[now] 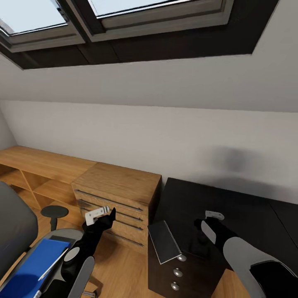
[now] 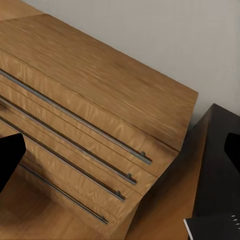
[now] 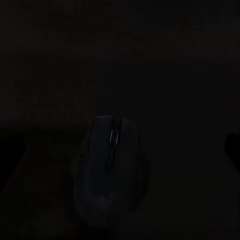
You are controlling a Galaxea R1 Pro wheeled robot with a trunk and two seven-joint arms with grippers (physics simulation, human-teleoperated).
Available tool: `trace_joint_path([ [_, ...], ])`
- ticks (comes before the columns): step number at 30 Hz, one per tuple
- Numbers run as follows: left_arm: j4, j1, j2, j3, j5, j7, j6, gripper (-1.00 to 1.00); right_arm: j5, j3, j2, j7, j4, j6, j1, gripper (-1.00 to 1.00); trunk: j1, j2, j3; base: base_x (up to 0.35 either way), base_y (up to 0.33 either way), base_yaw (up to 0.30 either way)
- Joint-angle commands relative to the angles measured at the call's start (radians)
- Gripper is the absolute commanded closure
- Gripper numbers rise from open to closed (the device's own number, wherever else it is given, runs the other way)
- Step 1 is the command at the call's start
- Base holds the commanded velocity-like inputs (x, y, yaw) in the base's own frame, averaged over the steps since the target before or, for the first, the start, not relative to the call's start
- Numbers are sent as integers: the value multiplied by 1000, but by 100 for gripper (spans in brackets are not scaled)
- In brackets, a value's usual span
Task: In the bedroom, organize the workspace by keeping the computer under the desk, ensuring the monitor is on the desk, placing the keyboard on the desk next to the monitor, placing the mouse on the desk next to the keyboard, moving the folder from the swivel chair onto the desk next to the mouse, stacking the notebook on top of the folder with the pen on top of the notebook, and positioning the swivel chair next to the desk.
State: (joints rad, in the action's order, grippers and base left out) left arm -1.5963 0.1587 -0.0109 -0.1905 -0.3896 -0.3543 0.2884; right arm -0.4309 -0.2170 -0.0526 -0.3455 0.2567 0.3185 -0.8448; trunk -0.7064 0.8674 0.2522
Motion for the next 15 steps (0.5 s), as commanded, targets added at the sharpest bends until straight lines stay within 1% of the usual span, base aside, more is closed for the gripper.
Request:
trace_joint_path([
  [1,-2,1,0,-1,-9,-8,3,-100,-8,-8,-1,-6,3,7,0,-100,-4,8,5,0,0,0],
  [6,-2,1,0,-1,-9,-8,3,-100,-8,-8,-1,-6,3,13,0,-100,-23,43,20,0,0,0],
  [13,-2,1,0,0,-9,-8,2,-100,-10,-8,-1,-5,5,37,0,-100,-50,92,42,0,0,0],
  [15,-2,1,0,0,-9,-8,2,-100,-11,-8,-1,-4,6,54,0,-100,-58,106,49,0,0,0],
])
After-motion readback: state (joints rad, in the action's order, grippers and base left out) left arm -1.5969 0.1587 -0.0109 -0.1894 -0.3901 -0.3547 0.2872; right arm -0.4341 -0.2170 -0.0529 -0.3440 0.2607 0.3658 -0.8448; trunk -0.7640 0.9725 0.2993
